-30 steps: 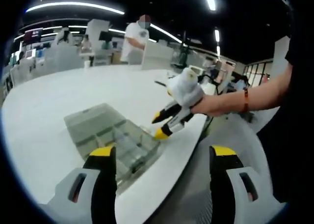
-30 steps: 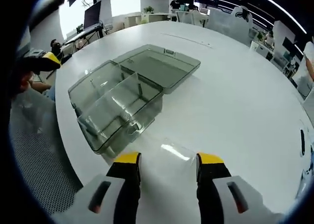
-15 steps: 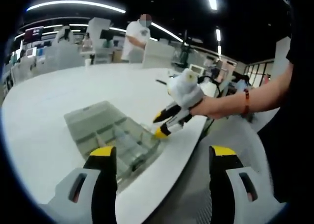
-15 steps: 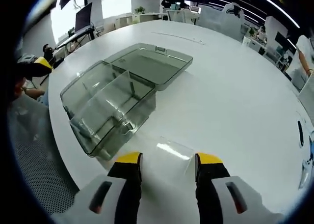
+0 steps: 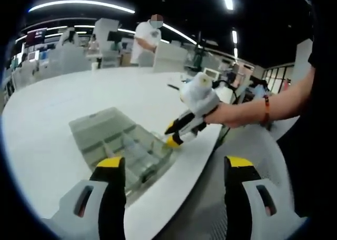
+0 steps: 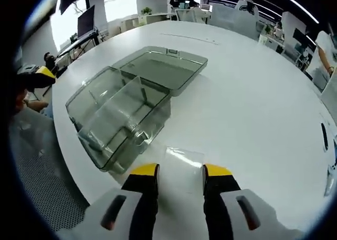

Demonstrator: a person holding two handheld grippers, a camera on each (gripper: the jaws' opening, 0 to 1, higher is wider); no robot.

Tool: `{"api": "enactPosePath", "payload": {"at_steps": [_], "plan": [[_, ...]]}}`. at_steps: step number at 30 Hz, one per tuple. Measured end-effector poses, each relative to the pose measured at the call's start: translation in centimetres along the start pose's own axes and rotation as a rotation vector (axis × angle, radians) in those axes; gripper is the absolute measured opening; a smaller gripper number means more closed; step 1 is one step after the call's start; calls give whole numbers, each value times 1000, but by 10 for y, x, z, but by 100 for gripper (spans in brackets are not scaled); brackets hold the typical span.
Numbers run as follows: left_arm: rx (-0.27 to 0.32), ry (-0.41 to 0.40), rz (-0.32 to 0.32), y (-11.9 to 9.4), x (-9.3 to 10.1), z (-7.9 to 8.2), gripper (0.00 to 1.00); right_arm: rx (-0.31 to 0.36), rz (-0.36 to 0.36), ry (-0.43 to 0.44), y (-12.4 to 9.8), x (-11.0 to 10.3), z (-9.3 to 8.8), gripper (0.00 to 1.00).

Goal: Insert the divider into the dual guide fixture by aligning both edges with the guide slots and pushing it downward to the bottom, including one-sided entry, uneven engagement, binding, and posture correction.

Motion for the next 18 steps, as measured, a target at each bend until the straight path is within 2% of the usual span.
{"api": "enactPosePath", "payload": {"at_steps": [13, 18], "plan": [[5, 5, 6, -1, -1, 2, 76, 13, -23, 5, -7, 9, 2, 27], [8, 6, 5, 0, 0, 3, 76, 46, -42, 38, -14, 13, 6, 27]]}}
Point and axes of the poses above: the point that each gripper's makers call its tool centre point, and the gripper's own axes: y roughly forward along the fingers, x roughly to its right, z roughly out of its top, the point moved 1 cm from there along -y, roughly backward along the fingers, and after that the axes turned 11 degrees about -y, right-handed, at the moved point
